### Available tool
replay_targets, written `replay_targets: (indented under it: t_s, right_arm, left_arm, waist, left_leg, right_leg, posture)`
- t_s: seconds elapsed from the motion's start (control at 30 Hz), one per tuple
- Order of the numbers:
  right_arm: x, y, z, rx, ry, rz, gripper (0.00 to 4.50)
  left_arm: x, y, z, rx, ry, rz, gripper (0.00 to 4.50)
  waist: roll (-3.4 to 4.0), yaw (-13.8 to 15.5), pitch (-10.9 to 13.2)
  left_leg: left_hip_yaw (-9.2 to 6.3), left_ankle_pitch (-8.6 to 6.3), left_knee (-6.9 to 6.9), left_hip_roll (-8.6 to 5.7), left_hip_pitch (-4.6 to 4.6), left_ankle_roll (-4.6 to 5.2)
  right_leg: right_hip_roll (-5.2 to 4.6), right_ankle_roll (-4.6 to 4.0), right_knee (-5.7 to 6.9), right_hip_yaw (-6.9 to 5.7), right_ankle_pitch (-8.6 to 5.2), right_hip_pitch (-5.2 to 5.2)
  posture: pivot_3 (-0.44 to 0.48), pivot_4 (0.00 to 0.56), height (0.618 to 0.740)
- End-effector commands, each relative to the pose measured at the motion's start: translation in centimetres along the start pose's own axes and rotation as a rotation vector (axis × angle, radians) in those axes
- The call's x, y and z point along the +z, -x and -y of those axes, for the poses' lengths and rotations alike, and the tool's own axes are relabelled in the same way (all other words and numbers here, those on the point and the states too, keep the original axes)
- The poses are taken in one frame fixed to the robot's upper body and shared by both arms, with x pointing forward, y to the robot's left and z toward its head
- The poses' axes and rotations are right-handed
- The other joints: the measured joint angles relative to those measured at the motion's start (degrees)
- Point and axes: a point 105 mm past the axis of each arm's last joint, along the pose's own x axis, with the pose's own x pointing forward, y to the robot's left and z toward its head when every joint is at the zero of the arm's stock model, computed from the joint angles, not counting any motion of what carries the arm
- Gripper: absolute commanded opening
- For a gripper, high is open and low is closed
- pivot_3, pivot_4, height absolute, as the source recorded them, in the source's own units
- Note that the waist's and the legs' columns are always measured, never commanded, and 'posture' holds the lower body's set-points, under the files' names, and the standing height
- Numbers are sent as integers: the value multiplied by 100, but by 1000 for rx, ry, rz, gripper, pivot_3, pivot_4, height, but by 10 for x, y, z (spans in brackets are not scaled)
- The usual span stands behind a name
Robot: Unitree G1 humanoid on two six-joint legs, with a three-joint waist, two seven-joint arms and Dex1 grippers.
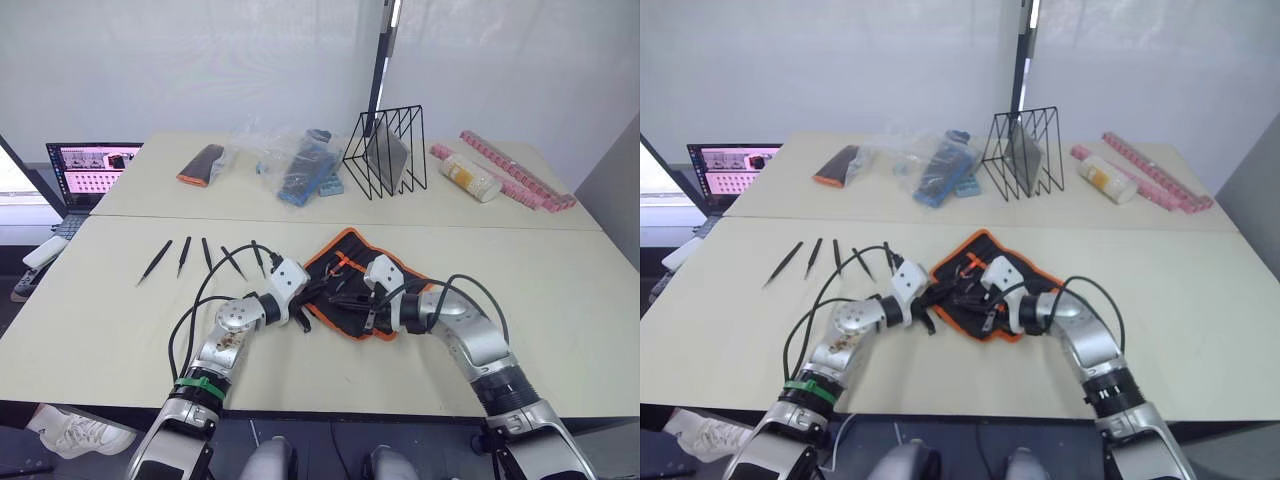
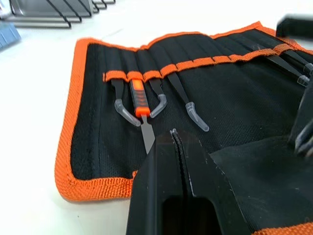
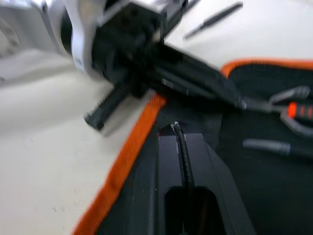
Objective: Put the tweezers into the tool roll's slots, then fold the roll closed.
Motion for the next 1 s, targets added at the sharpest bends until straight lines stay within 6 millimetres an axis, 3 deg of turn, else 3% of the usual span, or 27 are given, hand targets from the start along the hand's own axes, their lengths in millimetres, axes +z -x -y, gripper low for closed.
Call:
replay_targets:
  t_s: [0.03, 0.27, 0.43, 0.53, 0.77, 1.0]
  right_arm:
    - [-10, 3, -10, 44, 19, 18, 0]
    - [-53, 21, -40, 152, 40, -112, 0]
    - [-77, 31, -47, 180, 129, -209, 0]
    - [-82, 34, -43, 166, 163, -234, 0]
    - [-41, 41, -35, 93, 165, -67, 0]
    - [6, 64, -24, 14, 47, 115, 0]
  left_arm:
    - [-59, 13, 16, -44, 84, -237, 30]
    - [-63, 14, 24, -62, 103, -255, 30]
    - [-57, 13, 24, -65, 89, -222, 30]
    - [-54, 14, 17, -49, 81, -211, 30]
    - [-33, 25, -4, 0, 27, -102, 30]
    - [8, 43, -26, 34, 12, 69, 30]
  waist:
    - [1, -2, 0]
    - [10, 5, -44]
    - [17, 8, -115]
    - [0, 14, -134]
    - [-2, 14, -133]
    - [9, -37, -92]
  left_leg:
    - [0, 0, -2, 0, 0, 0]
    - [-1, -9, -3, 0, 6, 2]
    - [0, -30, -3, 1, 15, 0]
    - [0, -34, -3, 0, 16, 2]
    - [0, -35, -5, 2, 12, 2]
    - [8, -34, -5, 10, -19, 1]
  right_leg:
    - [0, 0, -1, 0, 0, 1]
    - [-1, 5, -15, 0, -3, 9]
    - [-2, 7, -16, 2, -5, 15]
    - [-3, 10, -18, 2, -6, 17]
    - [-7, 9, -23, 3, -6, 14]
    - [-5, 3, -18, 8, -3, -6]
  posture:
    - [0, 150, 685]
    - [0, 150, 685]
    - [0, 150, 685]
    - [0, 150, 685]
    - [0, 150, 685]
    - [0, 150, 685]
